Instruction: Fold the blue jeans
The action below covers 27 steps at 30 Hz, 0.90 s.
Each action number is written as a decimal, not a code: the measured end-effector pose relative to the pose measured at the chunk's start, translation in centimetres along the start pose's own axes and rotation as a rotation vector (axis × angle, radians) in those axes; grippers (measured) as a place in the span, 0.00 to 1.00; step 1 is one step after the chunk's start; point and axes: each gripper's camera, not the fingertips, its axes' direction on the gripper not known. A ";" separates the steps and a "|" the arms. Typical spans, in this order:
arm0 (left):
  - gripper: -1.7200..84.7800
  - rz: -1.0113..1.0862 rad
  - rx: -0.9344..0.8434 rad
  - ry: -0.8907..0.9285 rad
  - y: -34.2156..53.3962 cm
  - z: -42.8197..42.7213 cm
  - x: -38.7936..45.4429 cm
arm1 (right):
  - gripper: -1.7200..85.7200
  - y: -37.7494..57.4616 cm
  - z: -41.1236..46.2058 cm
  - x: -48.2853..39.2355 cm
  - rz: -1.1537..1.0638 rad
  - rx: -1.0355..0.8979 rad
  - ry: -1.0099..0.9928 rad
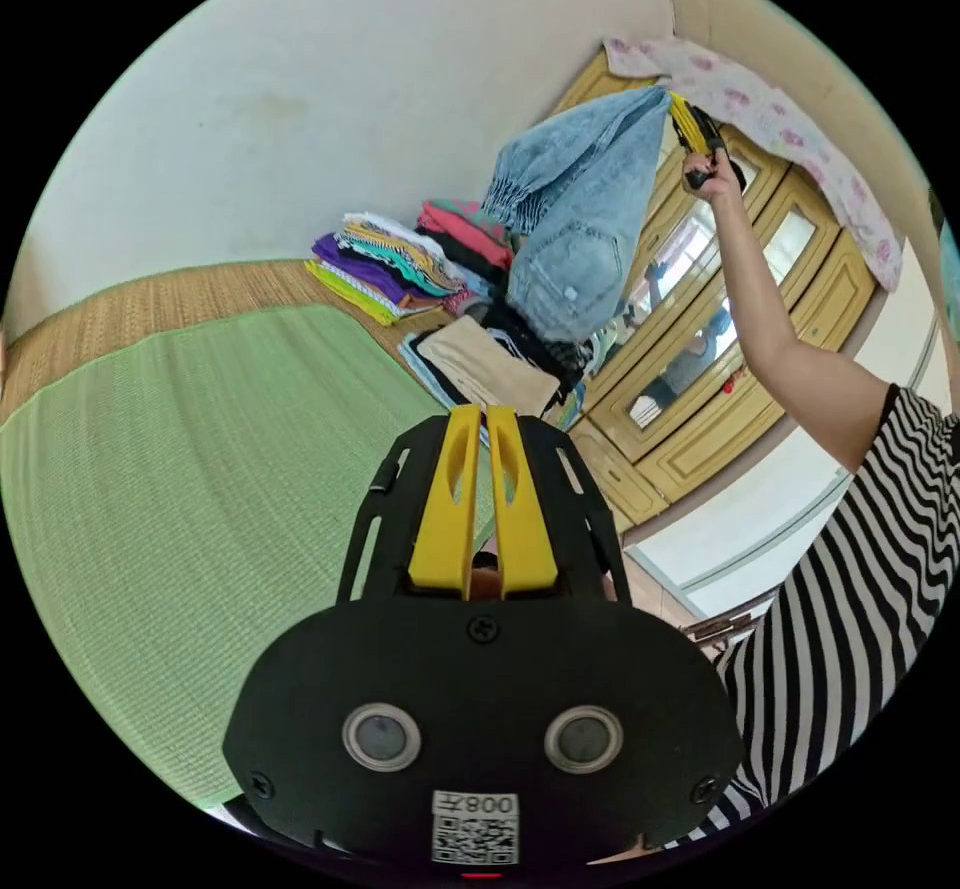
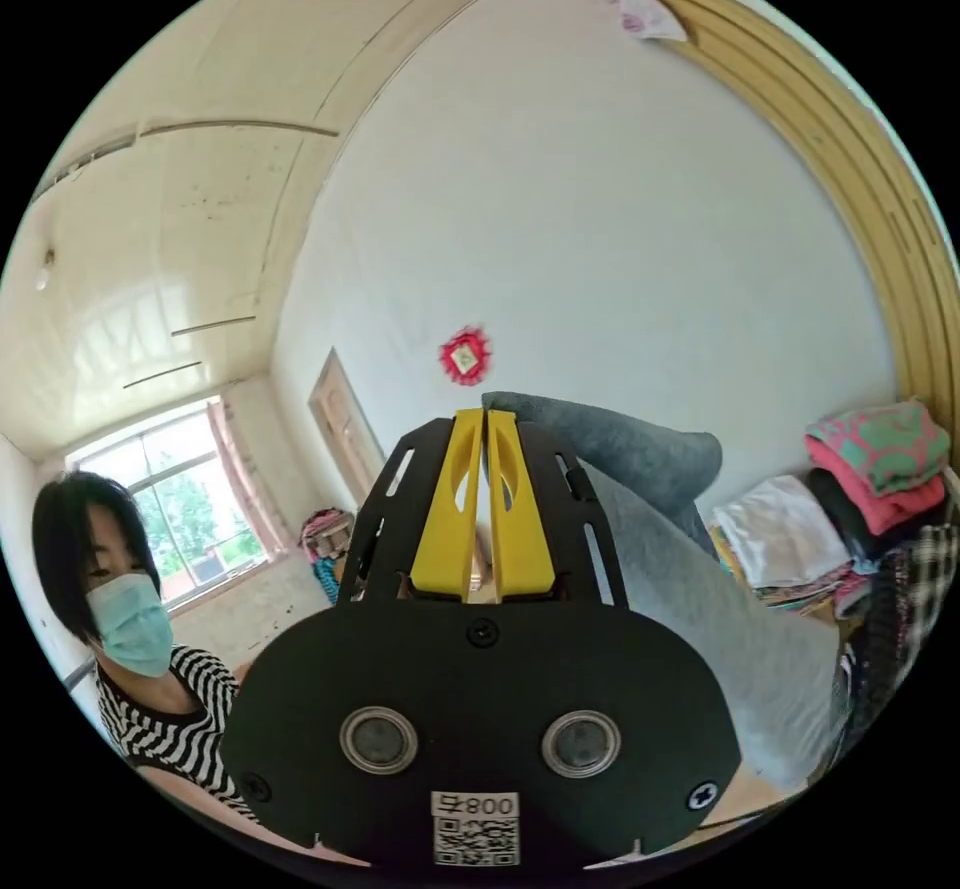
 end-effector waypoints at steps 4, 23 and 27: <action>0.14 0.013 0.085 -0.046 1.7 -9.4 -0.4 | 0.02 2.4 7.2 -4.1 0.035 -0.078 -0.145; 0.03 -0.247 0.217 -0.481 11.7 -37.2 -5.8 | 0.02 18.6 45.7 -16.4 0.234 -0.514 -0.490; 0.02 -0.131 0.267 -0.612 9.9 -44.1 -3.6 | 0.02 18.2 47.6 -17.4 0.162 -0.444 -0.522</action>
